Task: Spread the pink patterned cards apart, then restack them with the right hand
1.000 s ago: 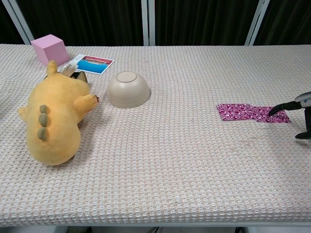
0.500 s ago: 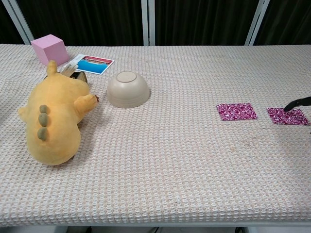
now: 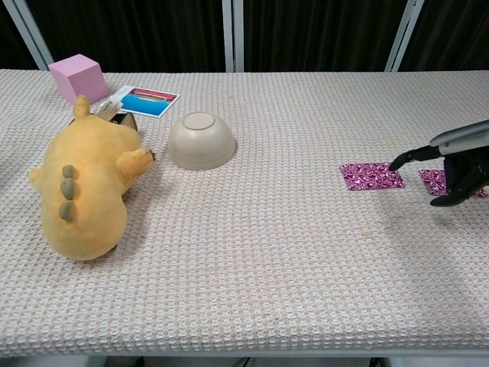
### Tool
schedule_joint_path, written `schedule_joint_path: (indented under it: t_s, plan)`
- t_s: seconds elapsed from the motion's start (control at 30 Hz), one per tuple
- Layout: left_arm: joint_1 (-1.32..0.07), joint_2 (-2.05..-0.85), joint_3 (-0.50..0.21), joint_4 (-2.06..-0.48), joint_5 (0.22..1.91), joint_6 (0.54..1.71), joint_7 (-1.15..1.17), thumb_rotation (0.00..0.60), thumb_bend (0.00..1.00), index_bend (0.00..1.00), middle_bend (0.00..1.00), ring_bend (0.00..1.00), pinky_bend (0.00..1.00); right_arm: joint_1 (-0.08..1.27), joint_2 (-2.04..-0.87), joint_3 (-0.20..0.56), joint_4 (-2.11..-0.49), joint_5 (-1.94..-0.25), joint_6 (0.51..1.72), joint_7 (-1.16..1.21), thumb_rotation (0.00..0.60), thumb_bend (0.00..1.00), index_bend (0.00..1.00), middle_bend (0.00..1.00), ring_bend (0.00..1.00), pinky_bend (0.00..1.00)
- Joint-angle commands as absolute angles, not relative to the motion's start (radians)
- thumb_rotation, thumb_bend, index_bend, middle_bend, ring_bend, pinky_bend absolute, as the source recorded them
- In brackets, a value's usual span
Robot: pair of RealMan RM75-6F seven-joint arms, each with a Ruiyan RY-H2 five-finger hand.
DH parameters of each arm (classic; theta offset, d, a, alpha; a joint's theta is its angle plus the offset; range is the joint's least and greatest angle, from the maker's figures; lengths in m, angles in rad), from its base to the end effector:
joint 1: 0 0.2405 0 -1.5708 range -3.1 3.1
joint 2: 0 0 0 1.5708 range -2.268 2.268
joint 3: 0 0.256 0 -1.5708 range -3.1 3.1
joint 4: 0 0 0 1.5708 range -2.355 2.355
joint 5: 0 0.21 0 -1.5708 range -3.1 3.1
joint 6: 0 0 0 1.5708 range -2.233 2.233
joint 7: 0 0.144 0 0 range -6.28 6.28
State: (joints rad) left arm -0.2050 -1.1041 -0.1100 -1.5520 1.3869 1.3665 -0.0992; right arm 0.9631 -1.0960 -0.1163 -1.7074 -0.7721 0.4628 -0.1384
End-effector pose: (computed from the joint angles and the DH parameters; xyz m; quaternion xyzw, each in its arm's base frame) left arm -0.3147 0.2329 0.1710 -0.5807 -0.4037 -0.4027 0.5810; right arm -0.2158 -0.3188 0.0506 0.7678 -0.5410 0.1092 0.3253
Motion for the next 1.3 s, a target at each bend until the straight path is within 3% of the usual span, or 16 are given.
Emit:
schedule_joint_path:
  t_s: [0.03,0.63,1.3]
  plan:
    - [-0.202,-1.103,-0.11,-1.546,1.384,1.368,-0.108,0.274,0.13,0.03,0.04,0.0,0.14,0.989,-1.111,-0.119,-1.694,-0.757,0.442,-0.138,0.6,1.0,0.0,1.0,0.99,0.9]
    - [-0.2,-1.109,-0.11,-1.524,1.38,1.36,-0.131,0.269,0.13,0.03,0.04,0.0,0.14,1.126,-1.188,-0.19,-1.603,-0.629,0.393,-0.14,0.6,1.0,0.0,1.0,0.99,0.9]
    - [-0.202,-1.13,-0.11,-1.478,1.363,1.331,-0.165,0.273,0.13,0.03,0.04,0.0,0.14,1.258,-1.303,-0.22,-1.379,-0.525,0.302,-0.063,0.6,1.0,0.0,1.0,0.99,0.9]
